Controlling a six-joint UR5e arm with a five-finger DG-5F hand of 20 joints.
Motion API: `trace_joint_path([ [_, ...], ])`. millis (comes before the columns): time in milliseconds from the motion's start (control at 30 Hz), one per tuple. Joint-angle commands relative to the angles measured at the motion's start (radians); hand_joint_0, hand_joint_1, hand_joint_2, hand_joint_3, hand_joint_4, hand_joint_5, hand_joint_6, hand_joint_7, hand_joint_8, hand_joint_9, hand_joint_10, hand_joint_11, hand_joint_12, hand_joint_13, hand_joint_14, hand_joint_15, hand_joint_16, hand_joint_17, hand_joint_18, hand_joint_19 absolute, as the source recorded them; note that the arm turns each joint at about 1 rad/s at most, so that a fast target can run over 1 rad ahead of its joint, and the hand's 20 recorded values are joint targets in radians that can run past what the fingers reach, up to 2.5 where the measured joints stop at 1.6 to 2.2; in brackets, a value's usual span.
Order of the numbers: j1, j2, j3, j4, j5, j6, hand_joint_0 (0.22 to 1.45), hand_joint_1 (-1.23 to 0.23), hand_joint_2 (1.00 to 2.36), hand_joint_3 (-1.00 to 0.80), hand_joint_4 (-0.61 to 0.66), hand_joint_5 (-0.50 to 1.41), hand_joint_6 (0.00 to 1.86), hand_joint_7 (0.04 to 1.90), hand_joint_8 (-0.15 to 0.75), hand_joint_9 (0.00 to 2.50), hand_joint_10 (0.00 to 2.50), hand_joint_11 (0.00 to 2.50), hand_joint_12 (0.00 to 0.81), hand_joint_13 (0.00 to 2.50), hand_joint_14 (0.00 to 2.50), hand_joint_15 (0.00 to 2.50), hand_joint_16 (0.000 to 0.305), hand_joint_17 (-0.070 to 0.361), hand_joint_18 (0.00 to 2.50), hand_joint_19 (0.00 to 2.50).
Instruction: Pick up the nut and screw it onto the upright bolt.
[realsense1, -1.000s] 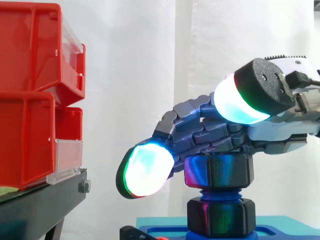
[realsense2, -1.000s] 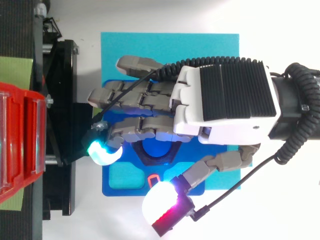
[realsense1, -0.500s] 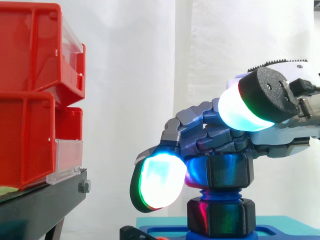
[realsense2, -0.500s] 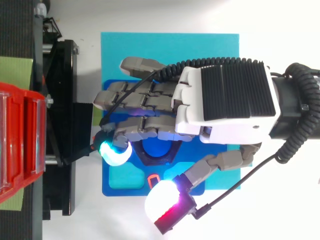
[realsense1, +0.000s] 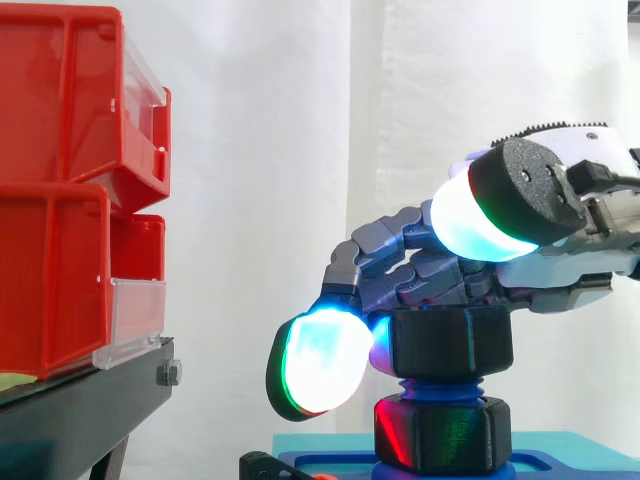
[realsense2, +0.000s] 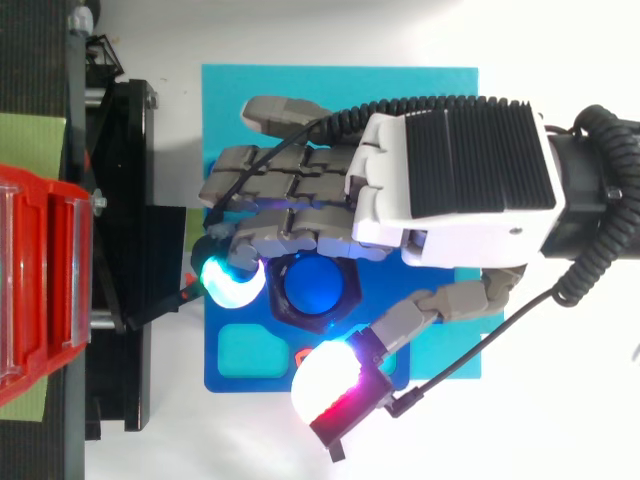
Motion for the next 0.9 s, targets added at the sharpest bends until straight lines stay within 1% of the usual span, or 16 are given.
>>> trace_joint_path([
  [0, -0.005, 0.0, 0.002, 0.002, -0.005, 0.0, 0.43, -0.37, 1.0, -0.5, 0.24, -0.14, 0.5, 0.74, 0.248, 0.41, 0.0, 0.0, 0.314, 0.17, 0.0, 0.0, 0.035, 0.079, 0.0, 0.0],
  [67, -0.01, 0.0, 0.006, -0.001, -0.013, 0.0, 0.43, -0.37, 1.0, -0.5, 0.26, -0.13, 0.5, 0.77, 0.25, 0.47, 0.0, 0.0, 0.274, 0.21, 0.0, 0.0, 0.026, 0.058, 0.0, 0.0],
  [133, -0.011, 0.002, 0.014, -0.002, -0.017, 0.0, 0.43, -0.38, 1.0, -0.5, 0.27, -0.12, 0.5, 0.84, 0.255, 0.48, 0.0, 0.0, 0.257, 0.24, 0.0, 0.0, 0.023, 0.052, 0.0, 0.0],
  [200, -0.014, 0.002, 0.023, -0.002, -0.025, 0.0, 0.43, -0.38, 1.0, -0.5, 0.27, -0.11, 0.5, 0.91, 0.262, 0.5, 0.0, 0.0, 0.253, 0.24, 0.0, 0.0, 0.022, 0.05, 0.0, 0.0],
  [300, -0.017, 0.0, 0.025, 0.002, -0.031, 0.0, 0.44, -0.39, 1.0, -0.5, 0.28, -0.09, 0.5, 0.99, 0.268, 0.58, 0.0, 0.0, 0.245, 0.26, 0.0, 0.0, 0.021, 0.048, 0.0, 0.0],
  [400, -0.019, 0.002, 0.025, 0.002, -0.031, 0.0, 0.44, -0.39, 1.0, -0.5, 0.28, -0.07, 0.5, 1.03, 0.277, 0.66, 0.0, 0.0, 0.24, 0.28, 0.0, 0.0, 0.021, 0.047, 0.0, 0.0],
  [467, -0.019, 0.0, 0.025, 0.002, -0.031, 0.0, 0.44, -0.39, 1.0, -0.5, 0.26, -0.06, 0.5, 1.04, 0.282, 0.7, 0.0, 0.0, 0.238, 0.28, 0.0, 0.0, 0.021, 0.046, 0.0, 0.0],
  [767, -0.019, 0.002, 0.028, -0.002, -0.031, 0.0, 0.45, -0.39, 1.0, -0.5, 0.24, -0.03, 0.5, 1.1, 0.281, 0.81, 0.0, 0.0, 0.231, 0.31, 0.0, 0.0, 0.02, 0.045, 0.0, 0.0],
  [867, -0.022, 0.002, 0.029, -0.002, -0.032, 0.0, 0.46, -0.39, 1.0, -0.5, 0.23, -0.02, 0.5, 1.11, 0.275, 0.84, 0.0, 0.0, 0.227, 0.31, 0.0, 0.0, 0.02, 0.044, 0.0, 0.0],
])
